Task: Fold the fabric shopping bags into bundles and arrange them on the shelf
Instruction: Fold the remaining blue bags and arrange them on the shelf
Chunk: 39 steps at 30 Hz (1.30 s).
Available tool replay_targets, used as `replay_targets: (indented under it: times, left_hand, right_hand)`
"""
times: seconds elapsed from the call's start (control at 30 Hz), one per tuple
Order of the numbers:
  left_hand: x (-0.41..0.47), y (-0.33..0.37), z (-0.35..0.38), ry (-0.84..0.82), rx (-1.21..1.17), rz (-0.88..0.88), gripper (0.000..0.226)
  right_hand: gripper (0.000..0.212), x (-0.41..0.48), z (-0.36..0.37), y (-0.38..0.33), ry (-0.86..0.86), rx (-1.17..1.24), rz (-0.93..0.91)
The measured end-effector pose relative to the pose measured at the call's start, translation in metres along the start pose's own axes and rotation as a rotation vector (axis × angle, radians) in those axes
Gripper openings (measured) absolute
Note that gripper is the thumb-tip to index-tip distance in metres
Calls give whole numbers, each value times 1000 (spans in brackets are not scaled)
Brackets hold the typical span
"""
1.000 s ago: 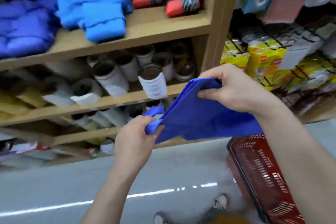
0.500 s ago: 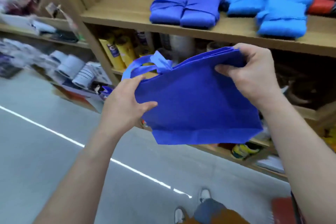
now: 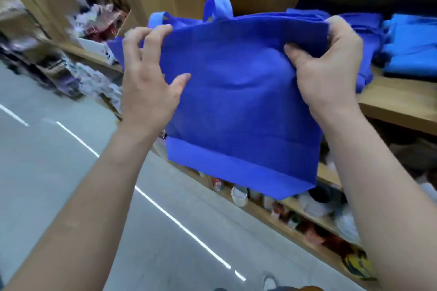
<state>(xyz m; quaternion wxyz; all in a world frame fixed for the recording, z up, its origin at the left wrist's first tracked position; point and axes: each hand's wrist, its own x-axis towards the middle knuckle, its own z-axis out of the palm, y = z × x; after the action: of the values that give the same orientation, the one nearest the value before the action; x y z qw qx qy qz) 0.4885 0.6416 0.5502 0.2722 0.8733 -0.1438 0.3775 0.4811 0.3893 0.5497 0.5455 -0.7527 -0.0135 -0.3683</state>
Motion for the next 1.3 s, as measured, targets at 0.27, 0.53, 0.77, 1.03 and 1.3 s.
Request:
replay_targets:
  times: [0.27,0.53,0.77,1.03,1.3]
  left_hand:
    - [33,-55,51,-465,70,281,70]
    - [96,-114,97,-854,249,516,72]
    - [129,-122,118,-793,93,567,45]
    - [137,-91,111,-809,108,554,29]
    - [156,-149,101,-810,71,217,12]
  right_hand:
    - [28,101,48,-17,313,109,-299]
    - [29,160,70,-7,479,-270,-318]
    - [76,133,58,-1,213,-646,52]
    - [24,44,50,-11,-253,-721,283]
    - [24,38,45,13,-122,-939,224]
